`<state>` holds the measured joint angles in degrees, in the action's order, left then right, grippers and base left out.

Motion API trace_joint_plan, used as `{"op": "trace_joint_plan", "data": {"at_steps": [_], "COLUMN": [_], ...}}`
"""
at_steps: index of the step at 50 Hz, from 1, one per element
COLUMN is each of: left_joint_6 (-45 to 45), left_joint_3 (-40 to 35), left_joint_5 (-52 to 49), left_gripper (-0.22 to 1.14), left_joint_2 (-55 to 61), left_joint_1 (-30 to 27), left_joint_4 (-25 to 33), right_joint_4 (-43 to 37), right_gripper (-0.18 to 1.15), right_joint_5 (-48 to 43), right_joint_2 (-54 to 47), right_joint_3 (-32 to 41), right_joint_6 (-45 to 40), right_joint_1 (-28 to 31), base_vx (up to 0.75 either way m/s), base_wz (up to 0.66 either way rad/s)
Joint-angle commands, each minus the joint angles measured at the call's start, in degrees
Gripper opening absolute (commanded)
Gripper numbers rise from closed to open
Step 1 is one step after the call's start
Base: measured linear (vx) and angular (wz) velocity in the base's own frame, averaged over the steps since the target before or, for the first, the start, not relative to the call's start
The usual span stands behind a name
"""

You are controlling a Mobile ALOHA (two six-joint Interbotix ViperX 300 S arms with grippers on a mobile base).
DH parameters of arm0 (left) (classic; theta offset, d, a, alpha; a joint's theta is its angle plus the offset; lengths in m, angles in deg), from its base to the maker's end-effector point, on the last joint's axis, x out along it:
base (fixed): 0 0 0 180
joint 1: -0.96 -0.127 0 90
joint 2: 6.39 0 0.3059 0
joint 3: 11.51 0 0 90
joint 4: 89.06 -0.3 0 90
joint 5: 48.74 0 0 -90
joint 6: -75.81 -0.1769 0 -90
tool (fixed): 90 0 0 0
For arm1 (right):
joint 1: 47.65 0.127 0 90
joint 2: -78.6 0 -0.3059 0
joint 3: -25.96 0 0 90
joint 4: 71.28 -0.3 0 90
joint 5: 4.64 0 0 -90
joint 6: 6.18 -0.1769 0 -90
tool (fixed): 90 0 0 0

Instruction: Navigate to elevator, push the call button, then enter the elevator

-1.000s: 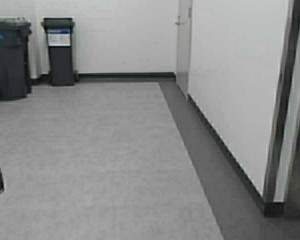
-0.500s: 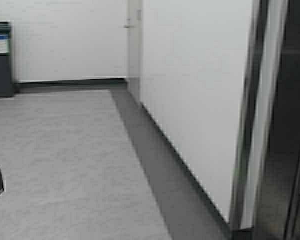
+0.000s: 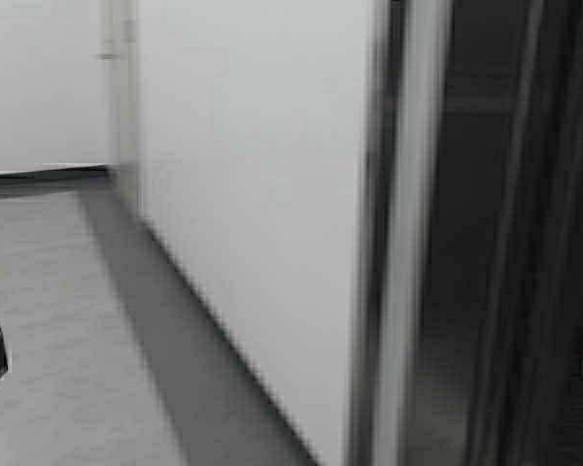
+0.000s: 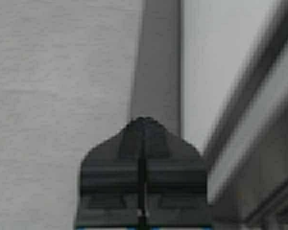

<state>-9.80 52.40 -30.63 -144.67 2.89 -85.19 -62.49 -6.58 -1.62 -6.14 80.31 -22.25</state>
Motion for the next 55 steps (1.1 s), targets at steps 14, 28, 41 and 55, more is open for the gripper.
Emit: {"op": "trace_joint_plan", "data": {"at_steps": [14, 28, 41, 55], "left_joint_6": [0.09, -0.18, -0.26, -1.41], "left_joint_3": [-1.14, 0.88, 0.35, 0.7], "left_joint_5": [2.29, 2.02, 2.29, 2.29], "left_gripper": [0.02, 0.02, 0.02, 0.02], "left_joint_2": [1.14, -2.55, -2.11, -1.41], "left_joint_1": [-0.18, 0.62, 0.79, 0.7], "left_joint_4": [0.0, 0.0, 0.0, 0.0], "right_joint_4": [-0.09, -0.09, -0.09, -0.09], "right_gripper": [0.06, 0.06, 0.06, 0.06], "right_joint_5": [-0.62, -2.46, -2.72, -3.69], "right_joint_2": [-0.09, -1.41, -1.67, -4.39], "right_joint_3": [0.7, 1.14, 2.29, 4.39], "right_joint_6": [0.0, -0.18, -1.23, -1.23], "right_joint_1": [-0.26, -0.26, -0.26, -0.26], "base_vx": [0.47, 0.41, 0.36, 0.39], "base_wz": [-0.65, -0.98, -0.66, -0.39]}}
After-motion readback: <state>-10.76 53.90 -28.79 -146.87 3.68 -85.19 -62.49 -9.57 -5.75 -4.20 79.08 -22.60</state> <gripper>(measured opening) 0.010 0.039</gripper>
